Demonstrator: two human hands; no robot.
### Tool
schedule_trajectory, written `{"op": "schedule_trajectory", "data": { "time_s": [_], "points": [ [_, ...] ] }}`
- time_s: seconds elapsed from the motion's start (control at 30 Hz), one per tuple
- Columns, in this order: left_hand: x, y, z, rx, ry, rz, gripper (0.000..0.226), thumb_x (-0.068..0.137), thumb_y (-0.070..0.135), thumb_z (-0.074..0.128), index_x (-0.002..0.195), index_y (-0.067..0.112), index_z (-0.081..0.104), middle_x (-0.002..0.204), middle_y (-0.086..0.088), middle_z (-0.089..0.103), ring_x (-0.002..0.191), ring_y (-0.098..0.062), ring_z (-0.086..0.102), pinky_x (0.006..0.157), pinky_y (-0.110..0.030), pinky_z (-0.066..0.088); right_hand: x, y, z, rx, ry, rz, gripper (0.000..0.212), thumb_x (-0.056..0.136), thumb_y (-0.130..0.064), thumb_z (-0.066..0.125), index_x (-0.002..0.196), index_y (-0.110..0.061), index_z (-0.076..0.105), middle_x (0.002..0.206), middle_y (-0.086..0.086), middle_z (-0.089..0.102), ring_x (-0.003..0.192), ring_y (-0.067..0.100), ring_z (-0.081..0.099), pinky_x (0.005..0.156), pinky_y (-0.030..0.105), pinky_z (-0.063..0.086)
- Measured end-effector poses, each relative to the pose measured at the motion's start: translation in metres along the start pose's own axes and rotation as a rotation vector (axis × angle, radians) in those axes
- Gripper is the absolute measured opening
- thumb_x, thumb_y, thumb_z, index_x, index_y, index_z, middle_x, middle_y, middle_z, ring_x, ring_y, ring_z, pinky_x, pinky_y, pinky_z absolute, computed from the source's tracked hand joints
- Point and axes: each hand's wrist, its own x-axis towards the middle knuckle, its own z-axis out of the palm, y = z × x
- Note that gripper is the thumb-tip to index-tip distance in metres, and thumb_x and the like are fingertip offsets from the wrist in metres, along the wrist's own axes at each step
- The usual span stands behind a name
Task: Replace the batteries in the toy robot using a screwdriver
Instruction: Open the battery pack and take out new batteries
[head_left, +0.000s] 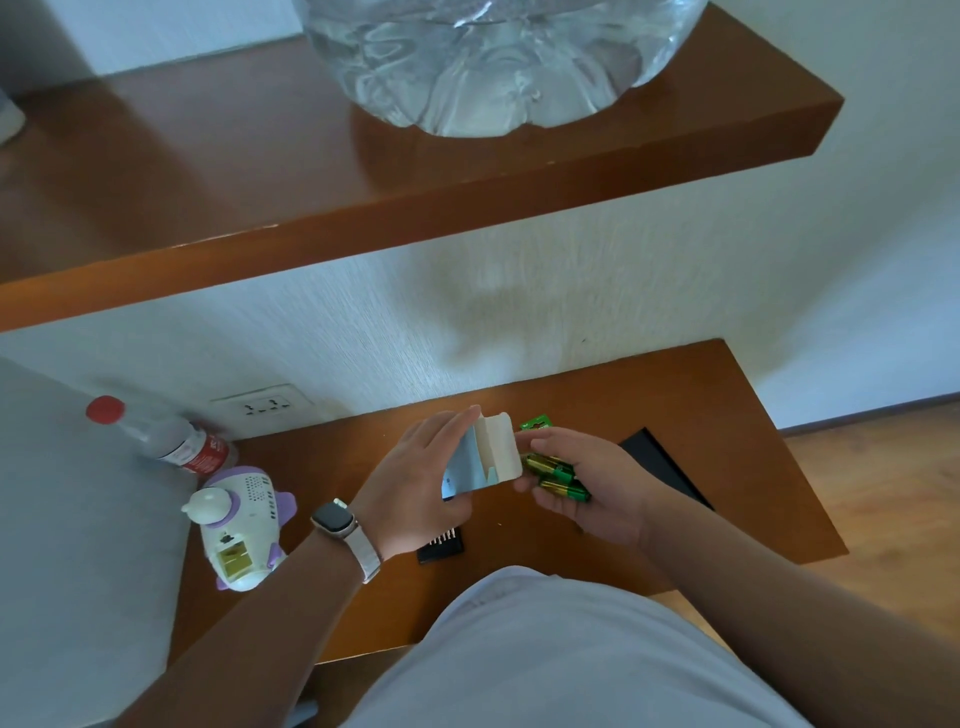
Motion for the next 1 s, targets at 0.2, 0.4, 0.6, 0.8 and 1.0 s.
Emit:
{"op": "schedule_trajectory", "data": {
  "time_s": [0.2, 0.4, 0.6, 0.8, 1.0],
  "points": [
    [-0.001, -0.003, 0.003, 0.092, -0.023, -0.019, 0.091, 0.076, 0.024, 0.084, 0.153, 0.016, 0.035, 0.141, -0.004, 0.052, 0.128, -0.022, 0.046, 0.094, -0.036, 0.052, -0.003, -0.004, -0.010, 0.258, 0.035, 0.057, 0.043, 0.095, -0.015, 0.059, 0.135, -0.006, 0.046, 0.113, 0.025, 0.071, 0.095, 0.032, 0.073, 0.059, 0.029, 0.059],
    [0.003, 0.003, 0.010, 0.112, -0.048, -0.032, 0.093, 0.078, 0.027, 0.082, 0.155, 0.019, 0.031, 0.144, -0.001, 0.049, 0.129, -0.020, 0.044, 0.101, -0.037, 0.049, -0.008, -0.011, -0.012, 0.343, 0.090, 0.053, 0.039, 0.091, -0.011, 0.066, 0.127, -0.001, 0.055, 0.114, 0.030, 0.068, 0.097, 0.037, 0.072, 0.060, 0.032, 0.060],
    [0.003, 0.015, 0.018, 0.144, -0.065, -0.013, 0.092, 0.077, 0.034, 0.078, 0.156, 0.020, 0.031, 0.144, 0.001, 0.050, 0.129, -0.021, 0.046, 0.106, -0.042, 0.046, -0.015, -0.016, -0.003, 0.241, 0.091, 0.045, 0.038, 0.087, -0.010, 0.070, 0.122, -0.001, 0.058, 0.120, 0.029, 0.064, 0.094, 0.039, 0.073, 0.063, 0.034, 0.061],
    [0.004, 0.024, 0.023, 0.240, -0.056, -0.015, 0.090, 0.080, 0.042, 0.069, 0.157, 0.026, 0.025, 0.146, 0.007, 0.046, 0.132, -0.018, 0.043, 0.110, -0.040, 0.039, -0.021, -0.020, 0.003, 0.063, 0.163, 0.050, 0.034, 0.091, -0.013, 0.069, 0.122, -0.004, 0.059, 0.121, 0.023, 0.059, 0.100, 0.031, 0.068, 0.060, 0.028, 0.059],
    [0.006, 0.028, 0.024, 0.258, -0.063, -0.030, 0.087, 0.082, 0.042, 0.063, 0.158, 0.028, 0.022, 0.147, 0.009, 0.044, 0.131, -0.016, 0.042, 0.108, -0.038, 0.038, -0.025, -0.020, 0.005, -0.049, 0.083, 0.008, 0.029, 0.091, -0.015, 0.069, 0.118, -0.006, 0.063, 0.115, 0.020, 0.065, 0.087, 0.019, 0.073, 0.061, 0.024, 0.057]
  ]
}}
